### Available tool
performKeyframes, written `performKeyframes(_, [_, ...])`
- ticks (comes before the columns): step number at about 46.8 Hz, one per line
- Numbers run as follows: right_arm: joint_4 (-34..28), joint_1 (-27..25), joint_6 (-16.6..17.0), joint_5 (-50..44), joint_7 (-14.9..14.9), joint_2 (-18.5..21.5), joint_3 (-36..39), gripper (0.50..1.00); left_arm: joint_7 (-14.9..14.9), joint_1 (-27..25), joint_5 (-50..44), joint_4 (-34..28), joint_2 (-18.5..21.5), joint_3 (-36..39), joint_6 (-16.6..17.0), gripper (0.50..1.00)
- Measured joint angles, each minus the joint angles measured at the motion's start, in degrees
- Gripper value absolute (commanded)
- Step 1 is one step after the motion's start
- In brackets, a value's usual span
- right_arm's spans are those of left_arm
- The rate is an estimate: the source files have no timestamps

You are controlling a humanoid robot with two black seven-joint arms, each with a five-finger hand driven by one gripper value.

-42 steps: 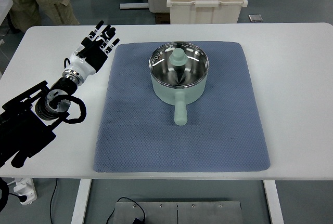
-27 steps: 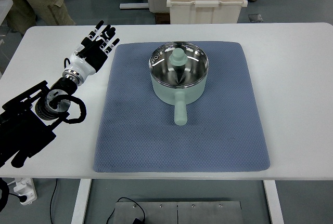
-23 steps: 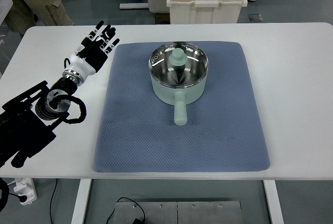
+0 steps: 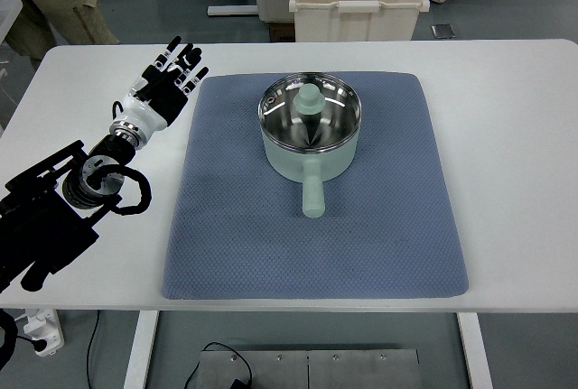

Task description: Rotate green pot handle

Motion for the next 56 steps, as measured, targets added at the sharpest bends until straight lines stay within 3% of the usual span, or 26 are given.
performKeyframes(48, [0.0, 0.0, 0.0, 0.01, 0.0, 0.0, 0.0, 1.0, -0.7, 0.35, 0.07, 0.27, -0.36, -0.17, 0.66, 1.0])
performKeyframes(56, [0.0, 0.0, 0.0, 0.01, 0.0, 0.0, 0.0, 1.0, -4.57, 0.1, 0.78, 0.27, -0.05, -0.17, 0.96, 1.0])
